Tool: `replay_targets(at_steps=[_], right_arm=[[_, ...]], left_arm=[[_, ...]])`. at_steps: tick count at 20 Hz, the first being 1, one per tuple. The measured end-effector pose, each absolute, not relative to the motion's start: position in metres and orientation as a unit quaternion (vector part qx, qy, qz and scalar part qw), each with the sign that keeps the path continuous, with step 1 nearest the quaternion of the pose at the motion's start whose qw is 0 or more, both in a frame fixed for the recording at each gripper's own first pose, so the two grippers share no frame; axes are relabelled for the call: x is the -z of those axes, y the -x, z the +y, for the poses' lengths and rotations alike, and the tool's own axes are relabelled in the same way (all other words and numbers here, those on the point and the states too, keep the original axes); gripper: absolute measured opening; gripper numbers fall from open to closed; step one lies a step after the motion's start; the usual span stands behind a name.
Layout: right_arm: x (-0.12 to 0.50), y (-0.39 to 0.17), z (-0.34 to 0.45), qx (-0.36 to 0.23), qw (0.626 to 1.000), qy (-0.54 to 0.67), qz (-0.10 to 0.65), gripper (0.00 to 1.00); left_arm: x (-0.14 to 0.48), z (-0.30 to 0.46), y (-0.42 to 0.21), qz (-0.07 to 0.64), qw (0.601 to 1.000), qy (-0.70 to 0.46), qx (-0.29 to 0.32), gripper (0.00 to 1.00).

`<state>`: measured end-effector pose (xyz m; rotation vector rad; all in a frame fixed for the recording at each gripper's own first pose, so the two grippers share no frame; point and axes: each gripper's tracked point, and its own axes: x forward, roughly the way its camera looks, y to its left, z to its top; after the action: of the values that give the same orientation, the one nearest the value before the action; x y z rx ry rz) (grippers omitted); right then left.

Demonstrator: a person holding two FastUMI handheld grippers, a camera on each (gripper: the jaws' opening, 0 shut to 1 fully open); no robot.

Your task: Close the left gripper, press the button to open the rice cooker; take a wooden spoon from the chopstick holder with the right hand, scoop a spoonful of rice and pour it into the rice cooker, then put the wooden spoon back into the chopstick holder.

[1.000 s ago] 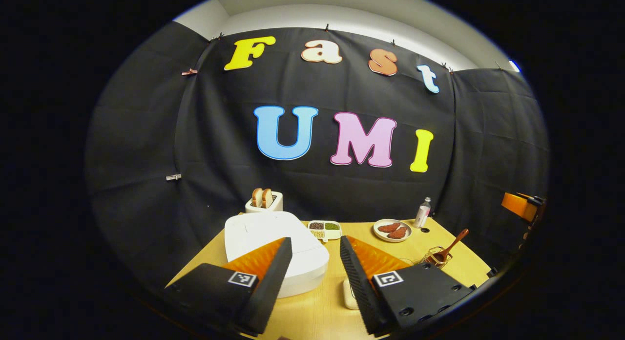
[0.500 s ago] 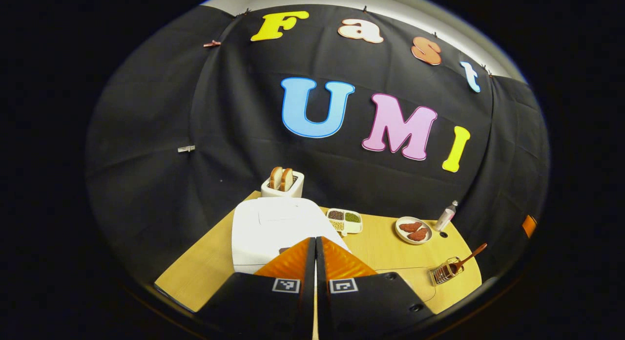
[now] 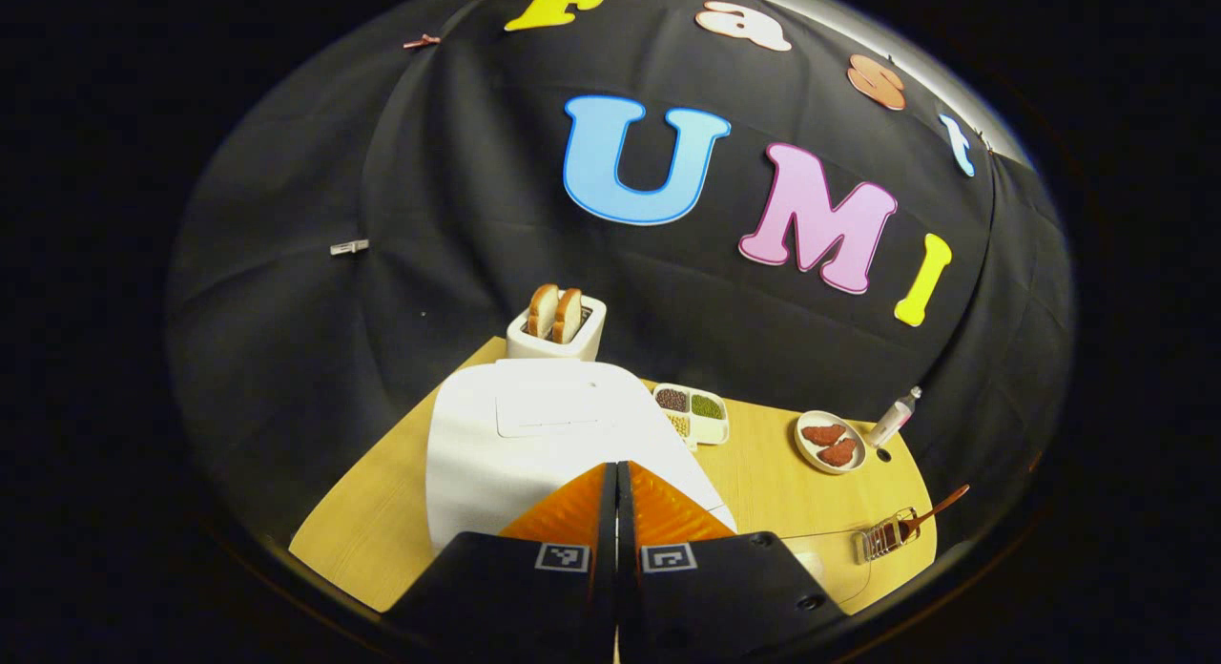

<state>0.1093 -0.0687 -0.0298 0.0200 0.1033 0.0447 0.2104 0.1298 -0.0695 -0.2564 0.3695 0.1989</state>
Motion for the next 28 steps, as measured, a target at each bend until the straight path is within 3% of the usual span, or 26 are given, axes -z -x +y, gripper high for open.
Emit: replay_targets(at_steps=[10,15,21,28], right_arm=[[0.049,-0.109,-0.073,-0.014,0.997,-0.016,0.076,0.99],[0.056,-0.110,-0.071,-0.015,0.996,-0.021,0.082,0.99],[0.063,-0.106,-0.070,-0.021,0.995,-0.023,0.090,0.99],[0.068,-0.107,-0.090,-0.003,0.995,-0.033,0.096,0.99]], left_arm=[[0.120,0.137,-0.231,0.237,0.955,0.147,-0.101,0.06],[0.126,0.136,-0.226,0.248,0.953,0.143,-0.098,0.10],[0.123,0.135,-0.227,0.235,0.954,0.152,-0.110,0.07],[-0.011,0.128,-0.206,0.063,0.988,0.019,-0.140,0.07]])
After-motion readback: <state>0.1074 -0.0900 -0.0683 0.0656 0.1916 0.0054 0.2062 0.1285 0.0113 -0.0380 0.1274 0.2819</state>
